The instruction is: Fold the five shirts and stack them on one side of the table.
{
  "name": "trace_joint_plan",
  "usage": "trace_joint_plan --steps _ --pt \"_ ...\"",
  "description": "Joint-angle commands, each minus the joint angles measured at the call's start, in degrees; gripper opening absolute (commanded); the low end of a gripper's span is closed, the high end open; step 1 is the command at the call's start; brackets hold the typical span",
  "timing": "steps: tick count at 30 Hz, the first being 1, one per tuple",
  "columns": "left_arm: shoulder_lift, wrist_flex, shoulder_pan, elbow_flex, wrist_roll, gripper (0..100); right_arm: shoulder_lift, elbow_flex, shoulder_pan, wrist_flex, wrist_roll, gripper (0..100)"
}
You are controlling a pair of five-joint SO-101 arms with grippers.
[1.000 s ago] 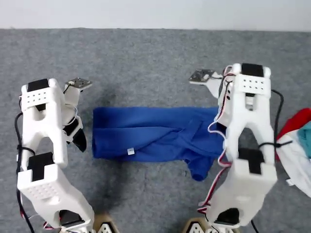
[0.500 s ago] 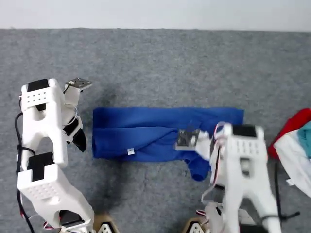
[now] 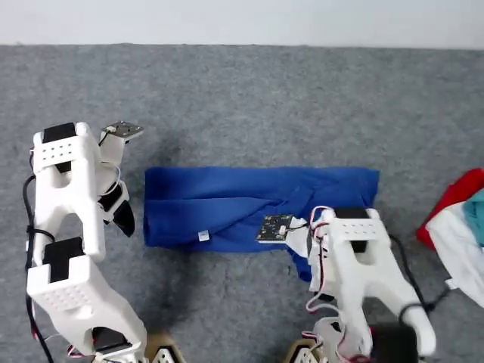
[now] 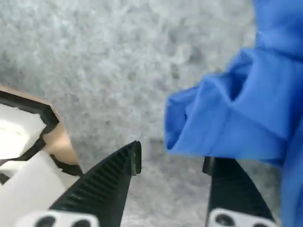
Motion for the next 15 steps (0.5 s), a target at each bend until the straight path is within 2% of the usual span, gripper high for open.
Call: trace_joint_plan --steps 1,5,7,9,15 --pt "-3.60 1.93 -0.09 1.98 -0.44 18 3.82 -4.92 -0.40 -2.51 -0.70 20.3" --pt "-3.60 1.93 0.09 3.21 -0.44 18 5.93 -6.59 -0.40 -5.85 -3.43 0.0" --pt "-3.69 1.93 -0.09 3.21 -0.44 18 6.46 -6.59 -0.13 -6.20 -4.31 4.2" --pt "-3.69 1.93 -0.26 3.21 -0.44 18 6.81 -6.59 0.04 -6.20 -4.31 1.0" --pt "-3.69 1.93 -0.26 3.30 -0.44 18 6.55 -7.56 2.59 -4.53 -4.13 0.9"
